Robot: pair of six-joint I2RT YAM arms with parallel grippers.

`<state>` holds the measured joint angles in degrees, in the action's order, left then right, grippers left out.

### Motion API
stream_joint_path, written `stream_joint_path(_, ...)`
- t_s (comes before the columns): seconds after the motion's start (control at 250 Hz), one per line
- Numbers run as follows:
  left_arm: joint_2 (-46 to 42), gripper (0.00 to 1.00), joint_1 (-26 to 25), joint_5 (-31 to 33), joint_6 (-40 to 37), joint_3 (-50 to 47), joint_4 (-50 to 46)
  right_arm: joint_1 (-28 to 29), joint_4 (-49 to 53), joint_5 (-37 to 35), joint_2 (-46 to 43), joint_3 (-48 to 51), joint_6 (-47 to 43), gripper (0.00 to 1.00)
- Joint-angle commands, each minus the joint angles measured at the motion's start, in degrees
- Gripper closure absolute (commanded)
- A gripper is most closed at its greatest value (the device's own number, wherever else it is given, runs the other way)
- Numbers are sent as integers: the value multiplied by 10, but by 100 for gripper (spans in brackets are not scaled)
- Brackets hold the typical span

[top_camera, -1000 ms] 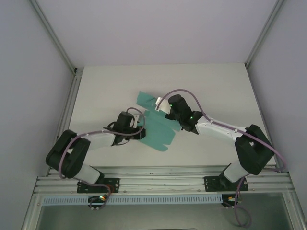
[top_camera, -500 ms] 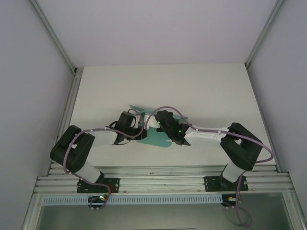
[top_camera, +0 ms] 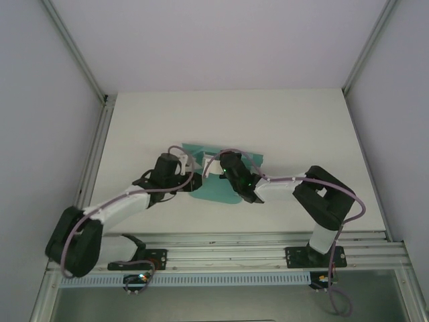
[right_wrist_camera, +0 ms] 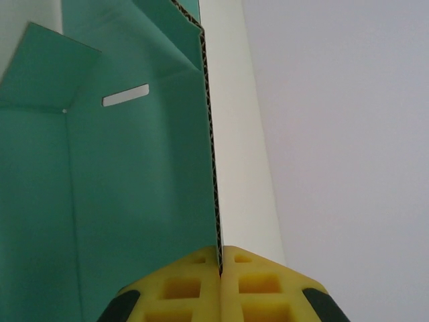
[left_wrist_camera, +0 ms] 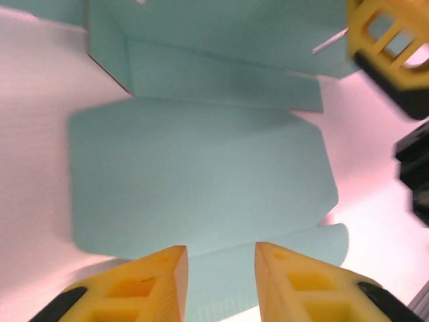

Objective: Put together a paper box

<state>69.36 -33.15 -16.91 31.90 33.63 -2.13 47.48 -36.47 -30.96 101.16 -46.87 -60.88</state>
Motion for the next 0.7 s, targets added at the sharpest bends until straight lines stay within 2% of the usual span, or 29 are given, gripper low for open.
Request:
stream_joint_path(0.0,-59,62,30,73,4,50,-132,-3,-93,-5,40,32,-107,100)
stream_joint_path(0.064,-74,49,65,87,23,71,-160,-5,-131,4,48,36,-141,100)
stream_joint_path(0.124,-69,48,106,78,34,79,-156,-6,-147,19,49,39,-150,100)
stream_joint_path(0.184,-53,40,146,71,35,84,-142,-7,-162,34,52,43,-162,100)
stream_joint_path(0.28,-11,35,205,38,36,80,-67,-10,-216,41,73,49,-202,100)
stream_joint_path(0.331,19,32,233,-6,21,78,-1,-13,-237,43,84,49,-214,100)
stream_joint_path(0.447,99,32,285,-140,-23,102,99,-20,-229,59,84,51,-207,100)
stream_joint_path(0.527,152,32,304,-187,-63,125,132,-24,-227,67,75,53,-196,100)
stream_joint_path(0.555,171,33,310,-181,-77,140,125,-25,-224,70,71,55,-193,100)
stream_joint_path(0.615,219,40,318,-129,-93,202,52,-29,-199,74,60,55,-182,100)
stream_joint_path(0.695,288,44,314,-144,-130,266,7,-30,-167,80,49,55,-171,100)
